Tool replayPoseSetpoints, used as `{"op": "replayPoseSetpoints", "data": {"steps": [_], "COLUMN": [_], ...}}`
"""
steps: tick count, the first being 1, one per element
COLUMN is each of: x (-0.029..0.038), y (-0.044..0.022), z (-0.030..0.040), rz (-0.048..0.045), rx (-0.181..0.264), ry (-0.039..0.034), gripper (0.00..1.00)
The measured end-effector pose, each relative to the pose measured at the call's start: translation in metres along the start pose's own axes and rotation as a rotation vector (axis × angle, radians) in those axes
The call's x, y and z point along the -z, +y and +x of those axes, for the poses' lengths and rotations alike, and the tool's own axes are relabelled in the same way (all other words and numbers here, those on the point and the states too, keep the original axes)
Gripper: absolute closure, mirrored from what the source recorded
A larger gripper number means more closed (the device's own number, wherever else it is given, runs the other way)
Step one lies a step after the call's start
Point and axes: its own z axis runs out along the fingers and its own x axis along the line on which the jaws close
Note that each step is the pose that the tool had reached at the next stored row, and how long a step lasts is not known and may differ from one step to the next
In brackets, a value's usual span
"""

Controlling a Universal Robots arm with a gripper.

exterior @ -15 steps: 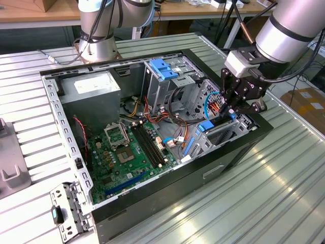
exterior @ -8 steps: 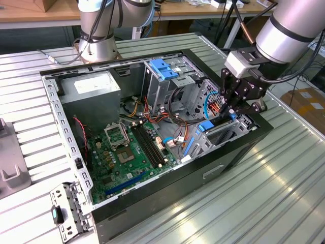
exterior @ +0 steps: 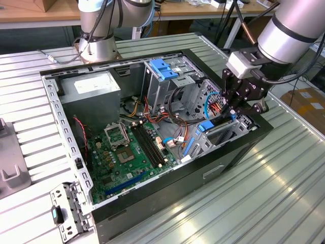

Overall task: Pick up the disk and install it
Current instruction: 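Insert the first disk wire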

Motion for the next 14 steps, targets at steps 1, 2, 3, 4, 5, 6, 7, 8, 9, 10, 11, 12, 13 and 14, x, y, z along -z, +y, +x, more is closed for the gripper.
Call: {"op": "replayPoseSetpoints", "data": {"steps": [1,2,3,4,5,6,7,8,9,10,11,12,13,14], "x": [-0.0032,-0.0032,-0.0032,-0.002,0.0005,0.0006,0.0005,0.0003,0.0,-0.0003,-0.0006,-0.0008,-0.0013,-0.0017], "y": [0.0,0.0,0.0,0.0,0.0,0.0,0.0,0.0,0.0,0.0,0.0,0.0,0.0,0.0], "z": [0.0005,0.0004,0.0004,0.0003,0.0001,0.0001,0.0001,0.0001,0.0002,0.0003,0.0004,0.0004,0.0004,0.0005], "rz": [-0.0002,-0.0002,-0.0008,-0.002,-0.0021,-0.0021,-0.0022,-0.0022,-0.0023,-0.0023,-0.0023,-0.0024,-0.0024,-0.0024], "rx": [0.0,0.0,0.008,0.021,0.022,0.022,0.022,0.022,0.022,0.022,0.022,0.022,0.022,0.022], "ry": [-0.0013,-0.0015,-0.0015,-0.0019,-0.0026,-0.0031,-0.0039,-0.0048,-0.0054,-0.006,-0.0063,-0.0067,-0.0072,-0.0079], "gripper": [0.83,0.83,0.83,0.83,0.83,0.83,0.83,0.83,0.83,0.83,0.83,0.83,0.83,0.83]}}
